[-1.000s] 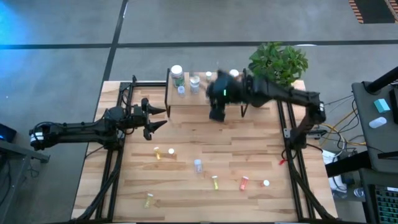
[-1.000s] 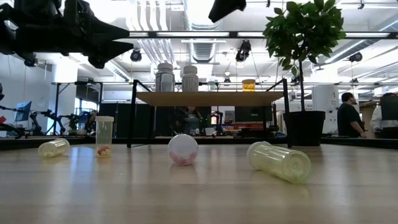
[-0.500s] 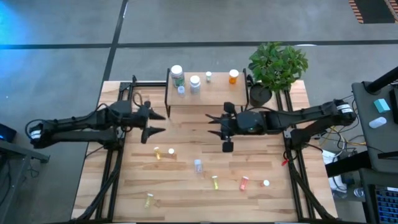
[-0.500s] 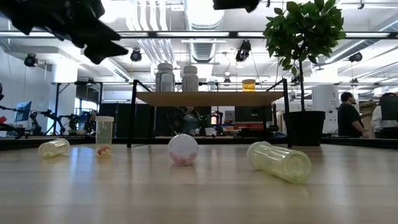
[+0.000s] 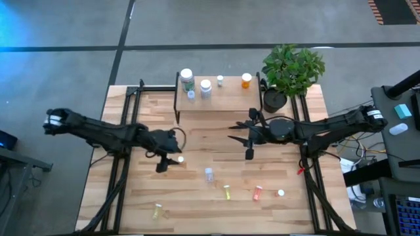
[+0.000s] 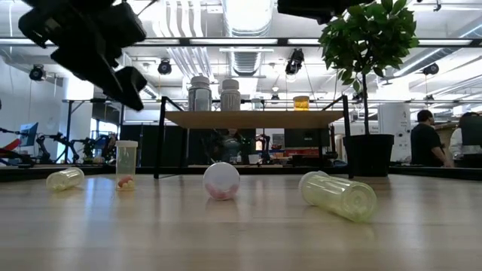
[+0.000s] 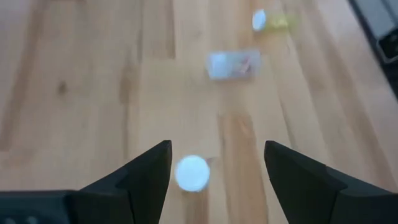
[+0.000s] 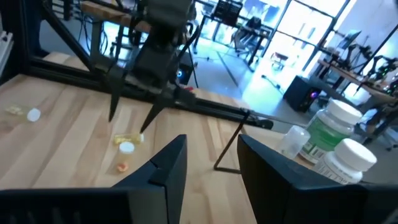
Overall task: Pick and place medicine bottles onto shelf by color
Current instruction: Put the yellow pill bottle on the shelf
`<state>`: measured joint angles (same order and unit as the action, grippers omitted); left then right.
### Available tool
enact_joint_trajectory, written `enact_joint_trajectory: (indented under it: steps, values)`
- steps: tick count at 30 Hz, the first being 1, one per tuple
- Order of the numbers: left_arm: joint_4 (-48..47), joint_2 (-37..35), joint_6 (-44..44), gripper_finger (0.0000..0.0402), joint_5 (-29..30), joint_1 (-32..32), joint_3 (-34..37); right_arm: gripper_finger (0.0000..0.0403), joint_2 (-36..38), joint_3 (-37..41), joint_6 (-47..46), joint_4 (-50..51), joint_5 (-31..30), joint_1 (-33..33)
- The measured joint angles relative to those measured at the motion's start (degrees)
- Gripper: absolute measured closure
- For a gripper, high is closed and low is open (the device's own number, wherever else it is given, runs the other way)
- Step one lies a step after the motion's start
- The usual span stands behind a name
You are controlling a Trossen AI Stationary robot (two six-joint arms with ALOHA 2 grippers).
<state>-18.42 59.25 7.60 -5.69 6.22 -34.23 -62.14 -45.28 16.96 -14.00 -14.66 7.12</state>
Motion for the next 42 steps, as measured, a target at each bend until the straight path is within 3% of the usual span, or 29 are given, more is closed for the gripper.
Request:
enact_joint_trajectory:
  steps: [7, 15, 28, 42]
  values:
    - [-0.24, 9.83, 1.06, 0.0162, 0.11, 0.02, -2.25, 0.0272, 0.40, 1.62, -0.41, -0.37, 0.02, 0.01]
    - [-1.66, 16.07, 2.31, 0.0163, 3.01, 0.04, -3.29, 0.0274, 0.48, 1.65, 0.18, -0.35, 0.02, 0.01]
    - [-3.76, 15.71, 2.53, 0.0264, 3.03, 0.04, -3.66, 0.0275, 0.54, 1.65, 0.09, -0.33, 0.02, 0.01]
    - [-4.84, 15.60, 1.67, 0.0279, 3.30, 0.02, -5.15, 0.0275, 0.52, 1.65, -0.01, -0.24, 0.04, 0.01]
